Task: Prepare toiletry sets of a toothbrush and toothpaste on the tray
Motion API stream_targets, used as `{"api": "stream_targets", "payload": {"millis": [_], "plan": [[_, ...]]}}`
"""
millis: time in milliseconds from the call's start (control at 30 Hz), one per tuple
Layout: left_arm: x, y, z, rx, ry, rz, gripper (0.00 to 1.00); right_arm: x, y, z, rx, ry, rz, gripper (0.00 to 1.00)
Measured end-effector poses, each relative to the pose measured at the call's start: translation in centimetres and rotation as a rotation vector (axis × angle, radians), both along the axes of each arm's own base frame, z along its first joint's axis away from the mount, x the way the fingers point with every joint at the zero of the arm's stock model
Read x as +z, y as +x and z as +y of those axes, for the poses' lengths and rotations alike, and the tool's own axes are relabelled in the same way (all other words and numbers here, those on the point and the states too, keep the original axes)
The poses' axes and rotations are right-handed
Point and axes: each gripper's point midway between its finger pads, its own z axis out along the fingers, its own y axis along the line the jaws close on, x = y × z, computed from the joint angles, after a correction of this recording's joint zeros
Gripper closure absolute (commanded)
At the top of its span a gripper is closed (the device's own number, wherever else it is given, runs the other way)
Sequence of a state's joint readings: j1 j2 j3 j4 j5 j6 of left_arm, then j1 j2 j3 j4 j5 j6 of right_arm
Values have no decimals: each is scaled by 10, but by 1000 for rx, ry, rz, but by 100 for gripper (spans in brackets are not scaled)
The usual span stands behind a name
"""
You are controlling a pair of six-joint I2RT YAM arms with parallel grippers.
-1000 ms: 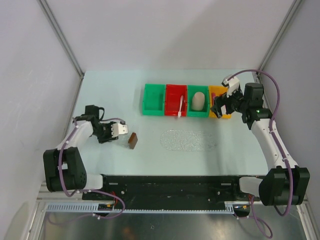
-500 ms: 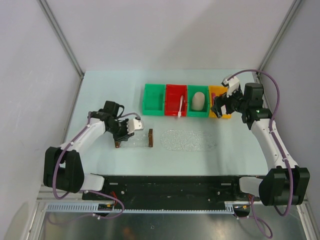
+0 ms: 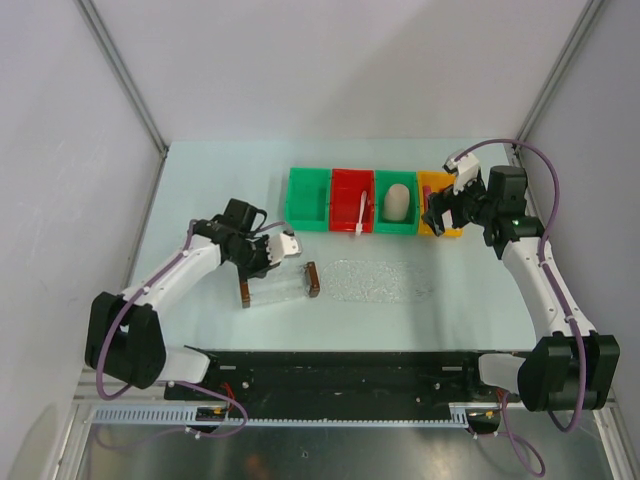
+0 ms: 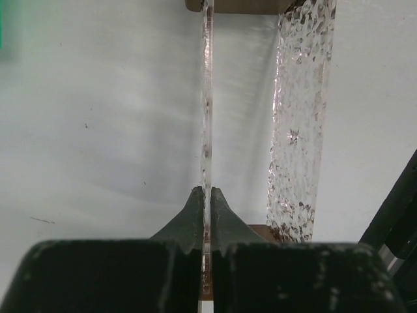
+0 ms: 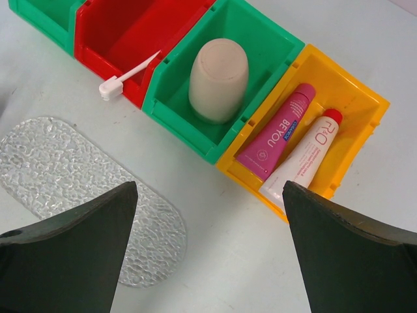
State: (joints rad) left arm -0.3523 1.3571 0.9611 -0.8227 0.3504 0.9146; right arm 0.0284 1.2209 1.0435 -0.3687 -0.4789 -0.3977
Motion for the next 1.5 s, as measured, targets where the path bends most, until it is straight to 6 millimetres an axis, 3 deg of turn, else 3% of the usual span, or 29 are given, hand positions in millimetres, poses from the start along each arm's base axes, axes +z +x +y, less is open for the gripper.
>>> {"api": "stream_targets", "payload": {"millis": [233,367,567,800,1067,1167,1300,1500], "plan": [[3,6,-6,27,7,-32,100,0,0,0,-1,0,0,0],[18,14,-19,21,20,-121,100,0,0,-1,-3,-1,0,0],[58,37,-57,11,4,-322,100,-1,2,-5,-28,-13,-1,0],[90,51,-105,18,-48,-550,100,-2,7,-13,-70,-37,-4,0],[112,46,-154,20,-128,-767,100,-6,15,-29,-143,-72,-7,0],[108,33,-178,-32,-137,-859,100,-7,18,-41,-180,-70,-4,0],[86,18,-203,-98,-105,-893,100,-8,20,-65,-254,-50,5,0],[72,13,-225,-118,-71,-959,100,-6,21,-86,-320,-36,7,0]]}}
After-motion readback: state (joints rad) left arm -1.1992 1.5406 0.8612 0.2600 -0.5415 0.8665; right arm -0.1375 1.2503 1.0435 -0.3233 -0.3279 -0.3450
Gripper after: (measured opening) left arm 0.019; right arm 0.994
